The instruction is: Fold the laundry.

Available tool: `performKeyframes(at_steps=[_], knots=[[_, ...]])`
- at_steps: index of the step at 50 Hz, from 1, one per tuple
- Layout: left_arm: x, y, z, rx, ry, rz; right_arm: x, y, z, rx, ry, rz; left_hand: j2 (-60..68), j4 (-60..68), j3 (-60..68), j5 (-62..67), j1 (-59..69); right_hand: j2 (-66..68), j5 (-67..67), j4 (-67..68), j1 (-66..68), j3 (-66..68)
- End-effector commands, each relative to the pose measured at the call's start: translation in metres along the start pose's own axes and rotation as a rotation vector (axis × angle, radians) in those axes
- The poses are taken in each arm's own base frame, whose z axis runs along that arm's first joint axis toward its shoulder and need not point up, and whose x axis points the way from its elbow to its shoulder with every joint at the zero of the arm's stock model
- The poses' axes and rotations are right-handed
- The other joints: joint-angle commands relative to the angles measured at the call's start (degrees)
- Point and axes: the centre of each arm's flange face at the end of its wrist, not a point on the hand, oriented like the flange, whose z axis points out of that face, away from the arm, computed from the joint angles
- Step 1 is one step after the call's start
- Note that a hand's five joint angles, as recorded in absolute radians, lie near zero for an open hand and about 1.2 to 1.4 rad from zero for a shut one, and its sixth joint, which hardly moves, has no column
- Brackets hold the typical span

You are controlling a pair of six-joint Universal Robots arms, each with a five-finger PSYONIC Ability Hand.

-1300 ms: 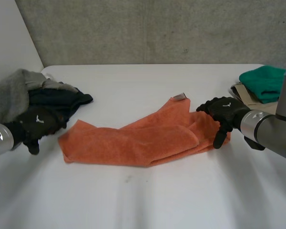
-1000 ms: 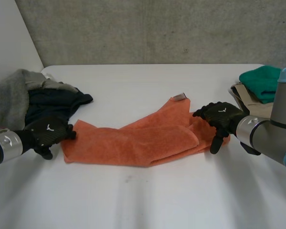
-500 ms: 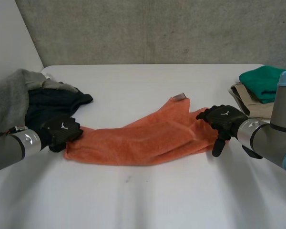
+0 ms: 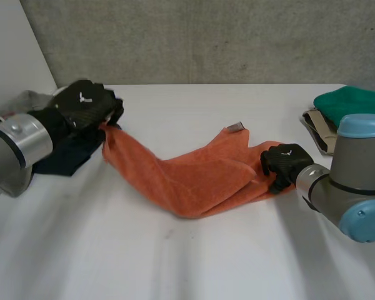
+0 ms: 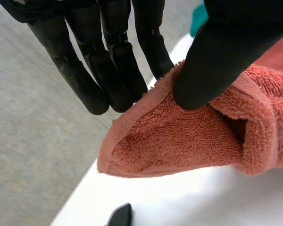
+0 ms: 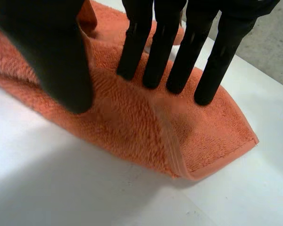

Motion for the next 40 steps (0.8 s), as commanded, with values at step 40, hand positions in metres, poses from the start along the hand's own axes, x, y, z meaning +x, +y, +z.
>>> performKeyframes(at_steps=[40], knots=[[0.026,-0.126,-0.076,0.164,-0.173,-0.226,-0.025,-0.146,0.078,0.692,-0.035,0.015,11.6,11.7,12.1,13.6,14.9,25.4,25.9,25.8,24.9,25.8]])
